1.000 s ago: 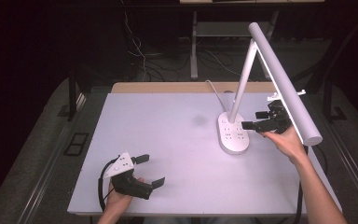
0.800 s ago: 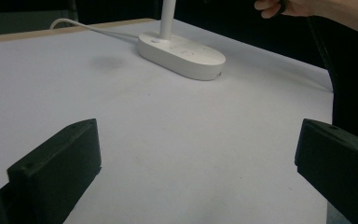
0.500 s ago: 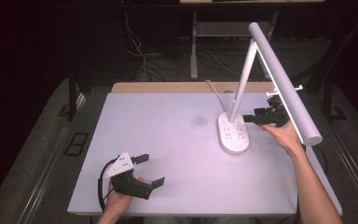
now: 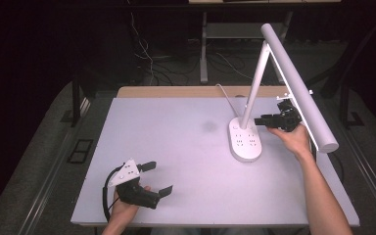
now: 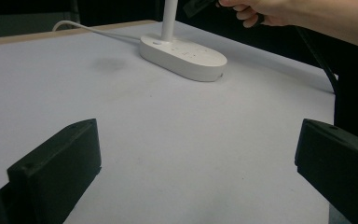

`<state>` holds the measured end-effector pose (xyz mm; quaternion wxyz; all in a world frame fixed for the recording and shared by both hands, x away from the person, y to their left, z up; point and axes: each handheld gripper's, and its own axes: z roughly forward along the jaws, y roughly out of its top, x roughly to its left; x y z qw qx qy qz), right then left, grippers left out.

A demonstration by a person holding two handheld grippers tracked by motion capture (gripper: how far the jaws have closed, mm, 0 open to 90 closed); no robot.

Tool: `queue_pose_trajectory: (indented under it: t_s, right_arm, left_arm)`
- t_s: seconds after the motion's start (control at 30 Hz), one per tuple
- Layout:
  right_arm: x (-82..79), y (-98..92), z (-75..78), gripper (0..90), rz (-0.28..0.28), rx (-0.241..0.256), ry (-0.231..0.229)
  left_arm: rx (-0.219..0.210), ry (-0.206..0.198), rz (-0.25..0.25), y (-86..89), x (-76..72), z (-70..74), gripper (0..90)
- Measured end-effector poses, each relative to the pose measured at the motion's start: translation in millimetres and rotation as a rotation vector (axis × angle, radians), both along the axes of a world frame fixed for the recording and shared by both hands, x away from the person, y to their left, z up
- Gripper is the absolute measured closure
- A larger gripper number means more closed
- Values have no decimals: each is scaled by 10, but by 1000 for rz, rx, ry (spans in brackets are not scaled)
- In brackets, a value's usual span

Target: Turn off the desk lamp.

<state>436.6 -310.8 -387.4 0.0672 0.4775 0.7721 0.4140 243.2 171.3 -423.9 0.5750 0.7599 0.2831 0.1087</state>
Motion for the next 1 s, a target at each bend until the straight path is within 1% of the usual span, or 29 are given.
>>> queue_pose_trajectory:
  t_s: [0.03,0.07,0.13,0.2,0.3,0.4,0.5,0.53,0.57,0.6,0.73,0.83,0.93,1.0]
  right_arm:
    - [7,2,-6,575,-2,9,4]
    - [18,3,-18,588,-5,8,-2]
    - [34,11,-39,613,-15,4,7]
    - [54,16,-74,657,-14,16,20]
    - [82,30,-113,737,-16,17,33]
    - [107,46,-139,806,-7,31,32]
    - [126,73,-172,879,3,35,44]
    - [126,73,-172,879,3,35,44]
    - [136,93,-198,898,12,27,56]
    - [140,106,-210,899,8,28,65]
    - [176,123,-272,899,2,17,66]
    - [198,129,-313,899,-26,33,77]
    - [220,135,-350,899,-24,39,76]
    - [227,150,-372,899,-27,37,85]
  left_arm:
    - [0,-1,-1,-1,0,0,0]
    - [0,-1,-1,-1,0,0,0]
    - [0,1,0,-2,1,-1,0]
    - [2,1,-3,-3,7,-4,0]
    - [4,2,-5,-7,11,-6,0]
    - [6,3,-9,-15,13,-10,0]
    - [7,2,-11,-21,11,-9,0]
    - [7,2,-11,-21,11,-9,0]
    - [8,2,-10,-22,10,-9,0]
    - [8,2,-11,-19,9,-7,0]
    - [8,1,-10,-6,11,-5,0]
    - [8,3,-9,4,14,-5,0]
    - [5,4,-7,5,15,-6,0]
    - [8,4,-7,6,17,-6,0]
